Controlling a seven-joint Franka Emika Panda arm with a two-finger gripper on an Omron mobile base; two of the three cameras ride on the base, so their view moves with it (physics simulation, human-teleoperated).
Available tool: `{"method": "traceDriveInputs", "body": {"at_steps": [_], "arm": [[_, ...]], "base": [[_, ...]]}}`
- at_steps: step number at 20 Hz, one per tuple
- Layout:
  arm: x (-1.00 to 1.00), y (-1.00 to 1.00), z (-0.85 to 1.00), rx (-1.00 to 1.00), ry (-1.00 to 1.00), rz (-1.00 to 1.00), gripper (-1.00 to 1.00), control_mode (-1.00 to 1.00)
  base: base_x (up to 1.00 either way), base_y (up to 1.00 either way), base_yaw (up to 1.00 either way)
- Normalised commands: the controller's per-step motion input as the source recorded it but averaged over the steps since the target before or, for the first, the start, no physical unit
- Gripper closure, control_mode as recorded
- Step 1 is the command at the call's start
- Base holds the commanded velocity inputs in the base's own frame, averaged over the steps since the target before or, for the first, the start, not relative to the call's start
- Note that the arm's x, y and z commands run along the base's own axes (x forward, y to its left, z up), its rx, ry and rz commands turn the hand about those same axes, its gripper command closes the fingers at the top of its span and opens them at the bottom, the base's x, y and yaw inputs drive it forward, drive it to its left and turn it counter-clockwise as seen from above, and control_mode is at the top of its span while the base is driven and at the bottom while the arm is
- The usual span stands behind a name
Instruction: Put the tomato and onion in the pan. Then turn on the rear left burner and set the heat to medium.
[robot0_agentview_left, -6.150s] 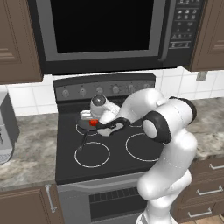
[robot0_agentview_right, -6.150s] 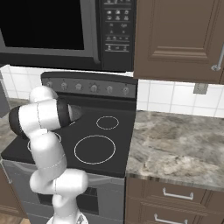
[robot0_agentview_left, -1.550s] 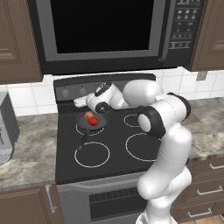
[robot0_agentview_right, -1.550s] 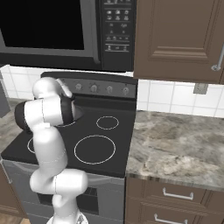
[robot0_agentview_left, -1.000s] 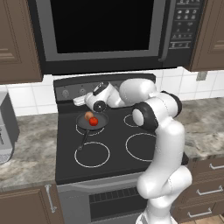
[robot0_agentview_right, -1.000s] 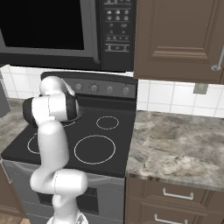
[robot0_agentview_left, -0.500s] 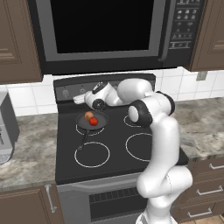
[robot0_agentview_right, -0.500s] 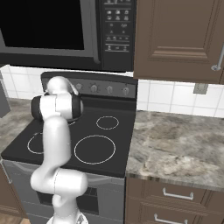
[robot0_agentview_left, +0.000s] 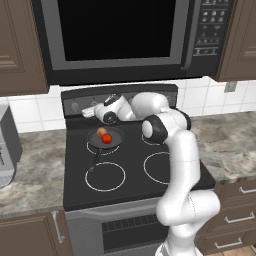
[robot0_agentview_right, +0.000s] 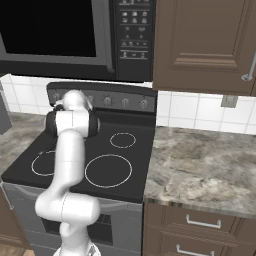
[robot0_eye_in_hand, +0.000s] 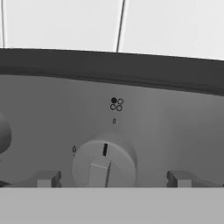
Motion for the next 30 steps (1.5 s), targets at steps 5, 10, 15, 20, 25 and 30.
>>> {"method": "traceDriveInputs", "body": {"at_steps": [5, 10, 15, 20, 25, 30], "arm": [[0.54, 0.22, -0.09, -0.03, 0.01, 0.00, -1.00, -1.00], [0.54, 0.08, -0.12, -0.01, 0.01, 0.00, -1.00, -1.00], [0.64, -0.01, -0.22, 0.00, 0.00, 0.01, -1.00, -1.00], [0.67, -0.24, -0.25, 0.00, 0.00, 0.05, -1.00, -1.00], [0.83, -0.45, -0.38, 0.00, 0.00, 0.10, -1.00, -1.00], [0.81, -0.38, -0.35, 0.00, 0.02, 0.11, -1.00, -1.00]], "base": [[0.00, 0.00, 0.00], [0.00, 0.00, 0.00], [0.00, 0.00, 0.00], [0.00, 0.00, 0.00], [0.00, 0.00, 0.00], [0.00, 0.00, 0.00]]}}
